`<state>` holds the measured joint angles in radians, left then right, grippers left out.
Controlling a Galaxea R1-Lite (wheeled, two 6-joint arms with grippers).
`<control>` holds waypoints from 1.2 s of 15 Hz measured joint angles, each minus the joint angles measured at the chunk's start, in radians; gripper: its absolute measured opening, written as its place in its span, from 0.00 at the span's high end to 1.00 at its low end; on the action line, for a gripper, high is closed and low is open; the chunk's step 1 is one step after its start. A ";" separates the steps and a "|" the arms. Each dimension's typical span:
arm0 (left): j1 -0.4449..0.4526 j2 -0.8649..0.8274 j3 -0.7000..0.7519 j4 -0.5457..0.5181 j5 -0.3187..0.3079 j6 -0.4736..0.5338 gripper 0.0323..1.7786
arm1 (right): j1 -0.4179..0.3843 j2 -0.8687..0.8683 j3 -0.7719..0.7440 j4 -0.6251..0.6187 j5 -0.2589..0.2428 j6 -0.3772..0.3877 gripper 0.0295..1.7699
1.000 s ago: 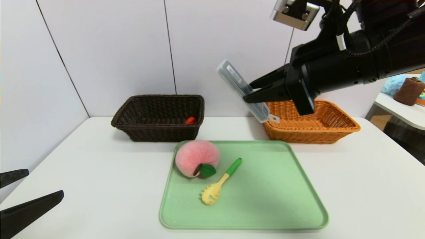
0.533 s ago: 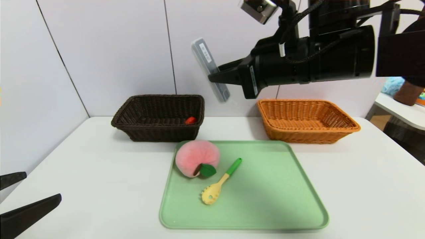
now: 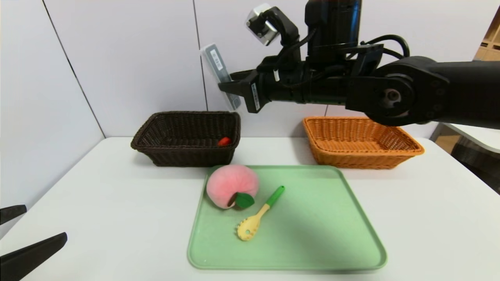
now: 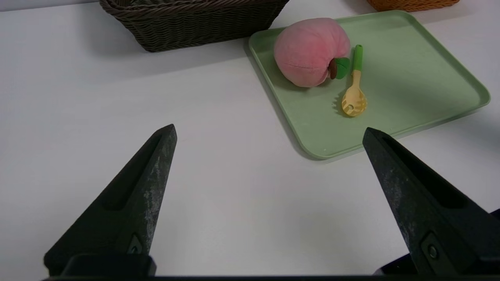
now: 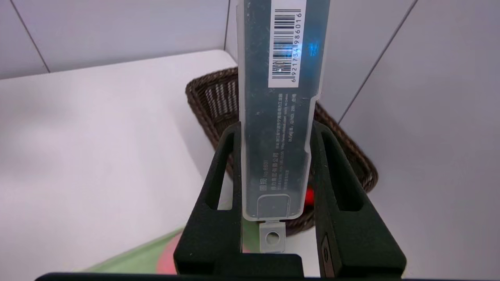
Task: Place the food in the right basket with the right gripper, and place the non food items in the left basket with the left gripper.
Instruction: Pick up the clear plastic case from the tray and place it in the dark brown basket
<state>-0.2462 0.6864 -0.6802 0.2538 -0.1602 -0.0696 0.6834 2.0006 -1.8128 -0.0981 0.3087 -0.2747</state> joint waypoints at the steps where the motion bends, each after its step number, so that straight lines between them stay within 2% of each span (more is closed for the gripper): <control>1: 0.000 -0.001 -0.003 -0.001 0.001 0.000 0.05 | 0.000 0.034 -0.046 -0.012 0.000 0.000 0.73; 5: 0.002 -0.002 -0.005 -0.003 0.005 0.027 0.05 | -0.003 0.147 -0.137 -0.076 0.003 -0.001 0.73; 10: 0.007 0.002 0.001 -0.001 0.003 0.034 0.05 | -0.018 0.260 -0.152 -0.178 0.011 -0.002 0.73; 18: 0.009 0.019 -0.001 -0.005 0.003 0.045 0.05 | -0.039 0.325 -0.165 -0.291 0.021 -0.004 0.73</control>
<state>-0.2377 0.7051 -0.6811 0.2485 -0.1568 -0.0245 0.6445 2.3260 -1.9781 -0.3887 0.3296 -0.2789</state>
